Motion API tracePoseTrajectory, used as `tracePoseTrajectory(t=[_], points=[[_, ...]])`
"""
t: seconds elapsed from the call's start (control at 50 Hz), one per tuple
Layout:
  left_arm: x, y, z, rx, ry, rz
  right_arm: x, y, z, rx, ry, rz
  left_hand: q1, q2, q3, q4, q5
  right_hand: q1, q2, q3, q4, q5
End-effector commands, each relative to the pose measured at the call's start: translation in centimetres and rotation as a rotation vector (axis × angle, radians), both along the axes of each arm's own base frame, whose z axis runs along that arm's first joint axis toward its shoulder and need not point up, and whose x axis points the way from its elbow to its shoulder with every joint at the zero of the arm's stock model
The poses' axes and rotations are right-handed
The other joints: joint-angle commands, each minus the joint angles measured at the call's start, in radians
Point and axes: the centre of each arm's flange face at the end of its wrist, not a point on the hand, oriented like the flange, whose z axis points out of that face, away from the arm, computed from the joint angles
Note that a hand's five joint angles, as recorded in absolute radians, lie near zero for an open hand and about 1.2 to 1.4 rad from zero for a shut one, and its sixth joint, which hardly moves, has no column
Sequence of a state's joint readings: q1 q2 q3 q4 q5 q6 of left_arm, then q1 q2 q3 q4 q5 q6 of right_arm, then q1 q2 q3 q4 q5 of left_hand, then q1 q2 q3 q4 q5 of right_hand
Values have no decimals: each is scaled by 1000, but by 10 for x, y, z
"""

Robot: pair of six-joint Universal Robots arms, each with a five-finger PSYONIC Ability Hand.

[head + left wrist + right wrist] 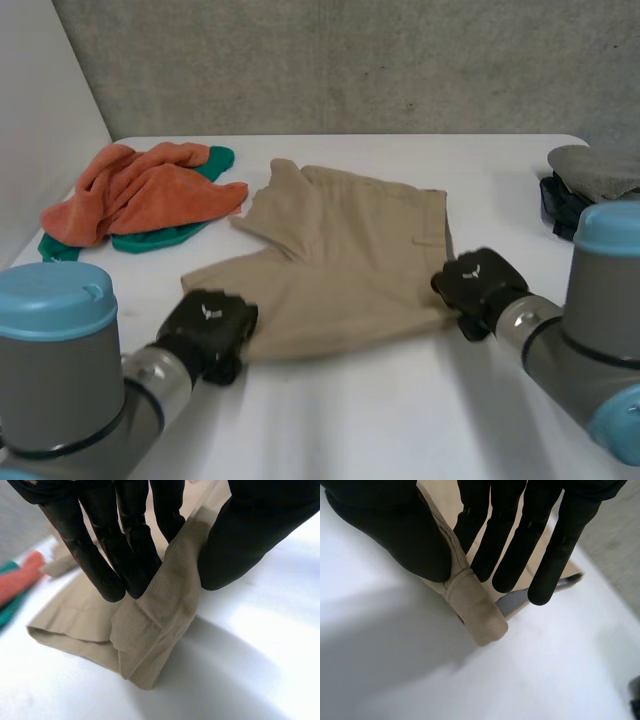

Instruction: Fold the laundry.

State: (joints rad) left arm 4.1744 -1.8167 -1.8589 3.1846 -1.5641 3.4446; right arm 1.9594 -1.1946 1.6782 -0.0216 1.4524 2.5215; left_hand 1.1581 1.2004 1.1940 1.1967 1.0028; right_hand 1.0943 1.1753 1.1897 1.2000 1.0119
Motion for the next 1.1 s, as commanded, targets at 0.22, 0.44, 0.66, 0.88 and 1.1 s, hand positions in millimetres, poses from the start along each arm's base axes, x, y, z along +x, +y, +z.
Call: tracePoseTrajectory(t=[0.22, 0.44, 0.66, 0.88, 1.1], points=[[12, 85, 28, 345, -312, -187, -45, 59, 28, 407, 442, 80, 238, 196, 202, 200, 219, 302, 221, 207, 196, 210], [-3, 34, 57, 171, -202, -141, -40, 56, 16, 352, 409, 89, -961, -1003, -996, -999, -980, 302, 221, 207, 196, 210], [-12, -55, 33, 23, -35, -37, -33, 52, 16, 280, 353, 70, -581, -623, -617, -620, -600, 302, 221, 207, 196, 210], [-21, -96, -13, 87, -44, -48, -28, 53, 15, 261, 317, 59, -522, -564, -558, -560, -541, 302, 221, 207, 196, 210], [-33, -110, -32, 3, -66, -88, -27, 55, 14, 234, 305, 61, -296, -339, -332, -335, -316, 302, 221, 207, 196, 210]])
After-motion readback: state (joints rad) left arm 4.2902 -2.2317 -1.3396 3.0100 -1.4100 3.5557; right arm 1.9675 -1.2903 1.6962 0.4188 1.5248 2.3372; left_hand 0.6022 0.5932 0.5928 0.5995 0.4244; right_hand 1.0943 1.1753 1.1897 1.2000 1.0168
